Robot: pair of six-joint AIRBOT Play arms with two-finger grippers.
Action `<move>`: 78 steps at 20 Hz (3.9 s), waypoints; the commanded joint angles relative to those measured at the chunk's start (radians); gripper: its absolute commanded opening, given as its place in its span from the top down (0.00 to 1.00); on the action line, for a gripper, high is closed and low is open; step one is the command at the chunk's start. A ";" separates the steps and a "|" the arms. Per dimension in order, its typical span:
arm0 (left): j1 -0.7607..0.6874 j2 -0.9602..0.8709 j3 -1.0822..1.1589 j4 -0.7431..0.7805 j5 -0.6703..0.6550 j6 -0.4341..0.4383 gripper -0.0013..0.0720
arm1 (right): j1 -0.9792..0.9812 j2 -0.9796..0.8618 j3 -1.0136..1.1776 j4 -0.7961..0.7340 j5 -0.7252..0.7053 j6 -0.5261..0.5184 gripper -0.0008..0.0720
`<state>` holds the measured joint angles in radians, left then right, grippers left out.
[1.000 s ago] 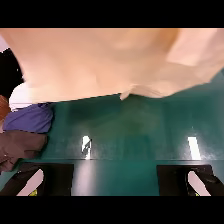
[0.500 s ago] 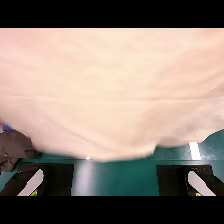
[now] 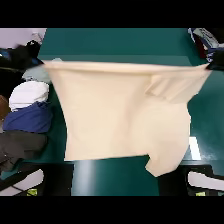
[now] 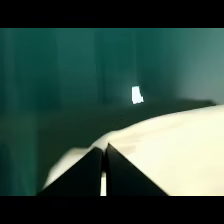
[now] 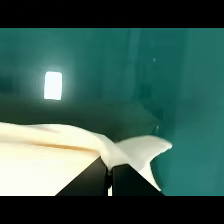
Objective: Fold the shirts.
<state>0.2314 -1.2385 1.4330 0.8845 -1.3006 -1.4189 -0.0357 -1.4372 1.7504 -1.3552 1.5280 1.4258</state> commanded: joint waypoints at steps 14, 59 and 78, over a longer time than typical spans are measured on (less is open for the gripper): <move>-0.090 -0.304 -0.009 0.031 0.249 0.183 0.95 | 0.033 -0.216 -0.055 0.026 -0.340 -0.008 0.97; -0.072 0.227 -0.861 0.050 0.130 0.163 0.94 | -0.345 0.437 -1.071 0.074 -0.029 0.001 0.32; -0.071 0.460 -0.803 0.242 -0.069 0.105 0.95 | 0.029 0.526 -1.119 -0.008 0.059 -0.005 0.97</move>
<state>0.1589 -0.8757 0.6231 1.0622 -1.2675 -1.2781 -0.0525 -0.9646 0.5720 -1.3380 1.5059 1.4147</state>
